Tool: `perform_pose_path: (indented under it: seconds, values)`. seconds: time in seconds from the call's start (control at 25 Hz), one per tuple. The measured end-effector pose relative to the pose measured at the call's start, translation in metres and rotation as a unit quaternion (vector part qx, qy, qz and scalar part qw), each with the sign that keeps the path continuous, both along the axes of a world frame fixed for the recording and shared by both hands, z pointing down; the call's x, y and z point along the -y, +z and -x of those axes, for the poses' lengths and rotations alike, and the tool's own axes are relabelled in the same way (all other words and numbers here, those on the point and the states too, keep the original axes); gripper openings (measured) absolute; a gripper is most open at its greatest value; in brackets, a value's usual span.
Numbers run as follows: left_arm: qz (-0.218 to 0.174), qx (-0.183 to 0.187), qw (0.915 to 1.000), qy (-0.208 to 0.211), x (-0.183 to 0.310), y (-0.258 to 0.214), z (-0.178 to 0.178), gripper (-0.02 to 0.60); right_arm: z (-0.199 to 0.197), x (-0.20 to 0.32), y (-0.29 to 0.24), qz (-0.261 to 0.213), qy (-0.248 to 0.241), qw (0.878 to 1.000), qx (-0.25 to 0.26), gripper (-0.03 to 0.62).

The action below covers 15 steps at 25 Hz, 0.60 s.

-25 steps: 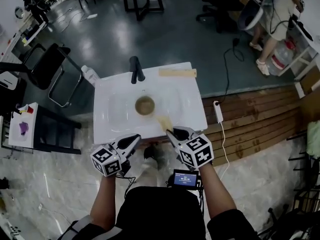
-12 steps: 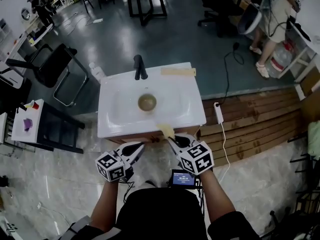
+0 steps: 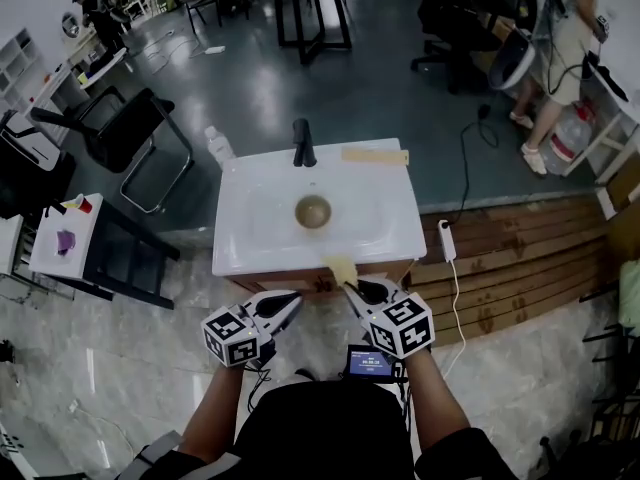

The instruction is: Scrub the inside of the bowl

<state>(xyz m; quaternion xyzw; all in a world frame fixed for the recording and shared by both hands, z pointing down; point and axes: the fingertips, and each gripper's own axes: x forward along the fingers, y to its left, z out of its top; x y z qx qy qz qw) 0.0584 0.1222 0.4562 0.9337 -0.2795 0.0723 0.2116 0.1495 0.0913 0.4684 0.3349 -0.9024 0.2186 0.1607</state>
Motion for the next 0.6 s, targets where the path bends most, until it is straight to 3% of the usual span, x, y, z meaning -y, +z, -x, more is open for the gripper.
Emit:
perform_pose_path:
  seconds: [0.6]
  values:
    - [-0.002, -0.022, 0.9997, 0.004, -0.002, -0.006, -0.017, 0.005, -0.013, -0.005, -0.009, -0.015, 0.0, 1.0, -0.002, 0.041]
